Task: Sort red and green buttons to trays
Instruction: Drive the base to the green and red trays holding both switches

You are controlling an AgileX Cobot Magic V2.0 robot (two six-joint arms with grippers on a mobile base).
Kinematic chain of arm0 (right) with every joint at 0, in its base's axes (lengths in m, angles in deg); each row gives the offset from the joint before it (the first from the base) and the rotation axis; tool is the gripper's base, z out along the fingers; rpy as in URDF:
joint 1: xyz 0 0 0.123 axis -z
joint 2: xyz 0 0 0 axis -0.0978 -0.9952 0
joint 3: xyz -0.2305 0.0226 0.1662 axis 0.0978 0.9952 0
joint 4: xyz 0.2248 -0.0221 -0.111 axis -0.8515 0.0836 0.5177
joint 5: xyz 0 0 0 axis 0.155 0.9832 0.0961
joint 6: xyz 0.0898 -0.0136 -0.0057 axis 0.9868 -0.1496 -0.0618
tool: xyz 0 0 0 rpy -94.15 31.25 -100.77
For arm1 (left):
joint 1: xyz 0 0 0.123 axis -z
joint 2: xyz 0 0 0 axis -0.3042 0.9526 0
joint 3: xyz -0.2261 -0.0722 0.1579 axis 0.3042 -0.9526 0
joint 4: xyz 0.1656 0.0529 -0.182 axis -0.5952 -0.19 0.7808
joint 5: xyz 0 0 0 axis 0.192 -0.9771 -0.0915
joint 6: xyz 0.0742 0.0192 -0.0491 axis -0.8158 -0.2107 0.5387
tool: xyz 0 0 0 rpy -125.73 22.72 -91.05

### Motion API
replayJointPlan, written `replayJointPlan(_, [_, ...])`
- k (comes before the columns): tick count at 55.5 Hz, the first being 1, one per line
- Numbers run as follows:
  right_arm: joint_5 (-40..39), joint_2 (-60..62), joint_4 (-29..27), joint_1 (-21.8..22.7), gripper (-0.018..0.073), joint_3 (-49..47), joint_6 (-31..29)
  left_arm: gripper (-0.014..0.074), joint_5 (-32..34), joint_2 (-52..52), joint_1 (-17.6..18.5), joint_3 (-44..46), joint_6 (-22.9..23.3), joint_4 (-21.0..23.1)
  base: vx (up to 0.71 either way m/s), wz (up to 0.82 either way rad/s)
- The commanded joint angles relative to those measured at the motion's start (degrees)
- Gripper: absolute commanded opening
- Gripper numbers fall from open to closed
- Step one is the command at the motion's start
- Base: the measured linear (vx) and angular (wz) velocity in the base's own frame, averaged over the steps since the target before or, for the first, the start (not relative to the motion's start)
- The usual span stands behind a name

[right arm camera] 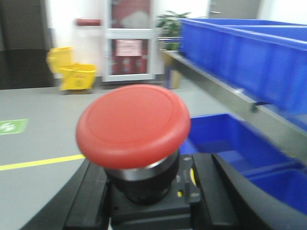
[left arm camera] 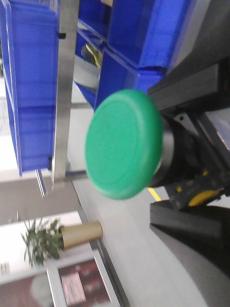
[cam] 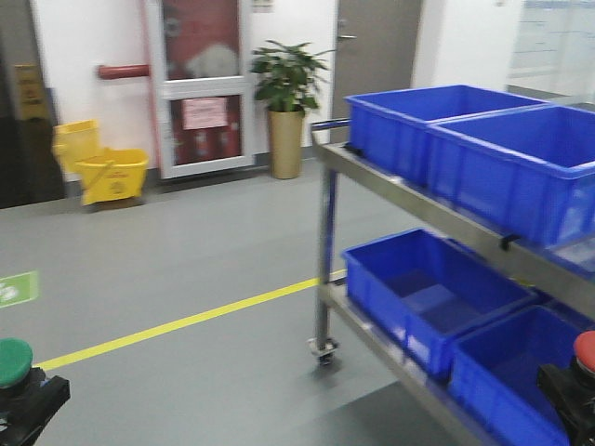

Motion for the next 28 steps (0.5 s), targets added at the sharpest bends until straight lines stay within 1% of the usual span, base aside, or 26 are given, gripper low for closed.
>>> replayJointPlan(1, [-5.1,0.4,-0.3,0.3,-0.0008,-1.9,-0.4,0.0004,4.4,-0.3,0.1,1.7,0.2,1.8,0.53,-0.62])
replayJointPlan(12, [-5.0,0.4,-0.3,0.3,-0.0008,-1.9,-0.4,0.0004,4.4,-0.3,0.1,1.7,0.2,1.8,0.51,-0.66])
replayJointPlan(28, [-5.1,0.4,-0.3,0.3,-0.0008,-1.9,-0.4,0.0004,4.4,-0.3,0.1,1.7,0.2,1.8,0.41,-0.79])
